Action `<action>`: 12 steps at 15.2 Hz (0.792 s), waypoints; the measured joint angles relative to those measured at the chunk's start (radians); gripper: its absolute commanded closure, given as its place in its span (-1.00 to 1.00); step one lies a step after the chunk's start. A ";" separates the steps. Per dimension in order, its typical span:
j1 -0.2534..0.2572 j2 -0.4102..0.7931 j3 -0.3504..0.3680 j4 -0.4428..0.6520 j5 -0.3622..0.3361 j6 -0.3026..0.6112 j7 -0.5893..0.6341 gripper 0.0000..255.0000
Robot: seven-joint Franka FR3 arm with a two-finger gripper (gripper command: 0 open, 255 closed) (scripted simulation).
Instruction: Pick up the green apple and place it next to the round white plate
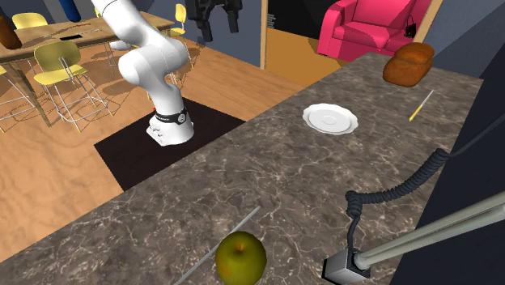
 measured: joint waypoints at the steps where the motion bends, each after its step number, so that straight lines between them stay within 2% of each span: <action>1: 0.000 0.000 0.000 0.000 0.000 0.000 0.000 -1.00; 7: -0.014 0.140 -0.085 0.032 -0.017 0.085 -0.075 -1.00; 12: -0.018 0.311 -0.163 0.101 -0.008 0.164 -0.150 -1.00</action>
